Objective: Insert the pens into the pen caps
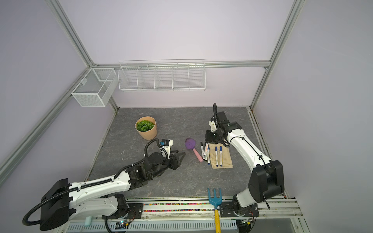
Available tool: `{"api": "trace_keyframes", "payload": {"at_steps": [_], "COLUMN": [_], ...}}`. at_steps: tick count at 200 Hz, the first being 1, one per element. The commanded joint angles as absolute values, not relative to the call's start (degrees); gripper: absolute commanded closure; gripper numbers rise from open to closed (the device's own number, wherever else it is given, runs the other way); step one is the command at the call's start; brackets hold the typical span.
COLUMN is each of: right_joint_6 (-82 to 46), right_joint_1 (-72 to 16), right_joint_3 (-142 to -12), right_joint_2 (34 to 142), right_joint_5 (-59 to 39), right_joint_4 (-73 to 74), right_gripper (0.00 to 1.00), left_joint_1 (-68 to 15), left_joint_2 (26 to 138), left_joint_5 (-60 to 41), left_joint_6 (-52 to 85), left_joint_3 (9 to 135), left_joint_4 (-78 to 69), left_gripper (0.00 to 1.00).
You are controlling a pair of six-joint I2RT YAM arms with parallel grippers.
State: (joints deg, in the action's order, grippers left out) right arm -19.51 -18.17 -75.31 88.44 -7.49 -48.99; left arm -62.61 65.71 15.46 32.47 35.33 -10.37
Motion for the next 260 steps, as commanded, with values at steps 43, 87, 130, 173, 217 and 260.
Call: {"api": "trace_keyframes", "payload": {"at_steps": [43,87,130,173,217,260], "right_joint_6": [-15.1,-16.8,-17.5,-18.8,-20.7,-26.5], "right_joint_1": [-12.1,-13.0,-14.4,-15.4,-13.6,-9.8], "right_joint_3": [-74.7,-74.6,-77.2,-78.2,-76.4,-58.0], "right_joint_2": [96.4,101.0,105.9,104.2,96.6,75.8], "right_joint_5": [3.0,-4.7,-3.7,-2.9,0.5,21.9], "right_joint_4": [-58.2,-55.3,-52.9,-52.4,-50.6,-24.5], "right_gripper": [0.92,0.92,0.9,0.74,0.57,0.53], "left_joint_1": [-62.1,-61.9,-61.8,-61.4,-59.7,-49.9], "left_joint_2": [59.6,58.9,58.8,58.5,56.5,49.4], "left_joint_5": [21.0,21.2,21.6,22.8,30.5,44.0], "left_joint_6": [34.6,34.8,35.0,34.8,34.8,29.4], "left_joint_3": [31.1,29.6,29.0,29.5,30.7,34.8], "left_joint_4": [-5.2,-5.1,-5.3,-4.0,1.0,14.0], "left_gripper": [0.46,0.46,0.46,0.42,0.36,0.34]}}
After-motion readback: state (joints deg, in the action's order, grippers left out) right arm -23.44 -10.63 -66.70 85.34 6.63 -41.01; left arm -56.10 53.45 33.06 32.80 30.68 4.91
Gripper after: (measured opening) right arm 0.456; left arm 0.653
